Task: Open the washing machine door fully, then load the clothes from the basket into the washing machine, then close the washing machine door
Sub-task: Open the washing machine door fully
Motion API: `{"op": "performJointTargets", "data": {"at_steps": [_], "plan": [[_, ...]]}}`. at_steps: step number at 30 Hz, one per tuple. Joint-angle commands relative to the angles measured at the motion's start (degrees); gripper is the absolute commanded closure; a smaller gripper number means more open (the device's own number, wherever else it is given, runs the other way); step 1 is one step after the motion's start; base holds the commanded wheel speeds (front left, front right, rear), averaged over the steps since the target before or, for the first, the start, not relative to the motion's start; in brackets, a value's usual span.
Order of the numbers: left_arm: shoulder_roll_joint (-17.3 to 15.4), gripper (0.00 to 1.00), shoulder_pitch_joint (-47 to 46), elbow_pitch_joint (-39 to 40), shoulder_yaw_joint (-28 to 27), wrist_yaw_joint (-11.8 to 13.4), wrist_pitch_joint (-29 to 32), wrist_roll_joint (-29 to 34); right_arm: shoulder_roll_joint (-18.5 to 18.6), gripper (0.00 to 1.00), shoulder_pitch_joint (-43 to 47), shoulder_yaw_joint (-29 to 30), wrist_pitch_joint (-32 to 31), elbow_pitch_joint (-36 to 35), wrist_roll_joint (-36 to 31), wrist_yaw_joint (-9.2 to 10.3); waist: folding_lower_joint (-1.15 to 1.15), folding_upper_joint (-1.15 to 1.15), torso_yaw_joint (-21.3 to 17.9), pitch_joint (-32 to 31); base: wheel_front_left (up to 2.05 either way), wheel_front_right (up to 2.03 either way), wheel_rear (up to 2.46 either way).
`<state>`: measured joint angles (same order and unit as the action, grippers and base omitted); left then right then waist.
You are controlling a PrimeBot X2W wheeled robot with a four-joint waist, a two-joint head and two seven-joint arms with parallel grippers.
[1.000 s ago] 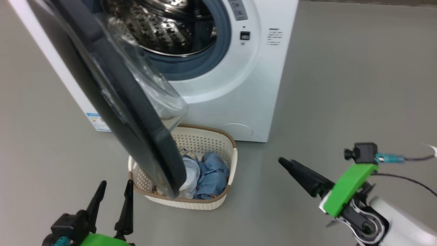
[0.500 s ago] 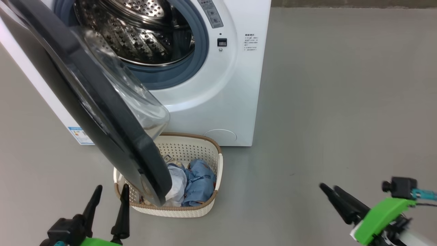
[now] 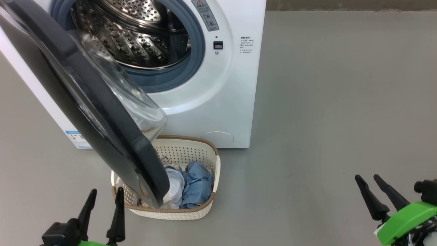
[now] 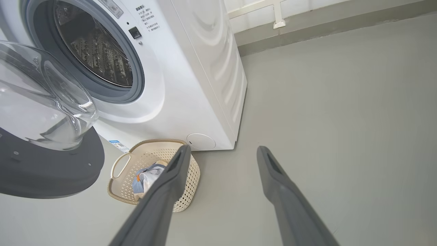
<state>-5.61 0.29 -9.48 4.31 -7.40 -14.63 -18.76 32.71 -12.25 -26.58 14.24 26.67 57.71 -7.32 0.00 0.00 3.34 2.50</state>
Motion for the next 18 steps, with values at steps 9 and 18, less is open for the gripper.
{"op": "performJointTargets", "data": {"at_steps": [9,18], "plan": [[-0.47,0.0,-1.12,1.76,-2.19,-0.09,-0.37,0.87,-6.1,0.0,7.41,17.67,0.75,-7.24,-20.15,-0.17,0.0,0.0,0.21,0.25,0.0,0.0,0.0],[-0.6,0.0,-1.45,1.82,-1.9,-0.09,-0.37,1.08,-11.69,0.0,13.04,26.25,0.75,-13.12,-32.24,-0.17,0.0,0.0,0.48,0.39,0.0,0.0,0.0]]}}
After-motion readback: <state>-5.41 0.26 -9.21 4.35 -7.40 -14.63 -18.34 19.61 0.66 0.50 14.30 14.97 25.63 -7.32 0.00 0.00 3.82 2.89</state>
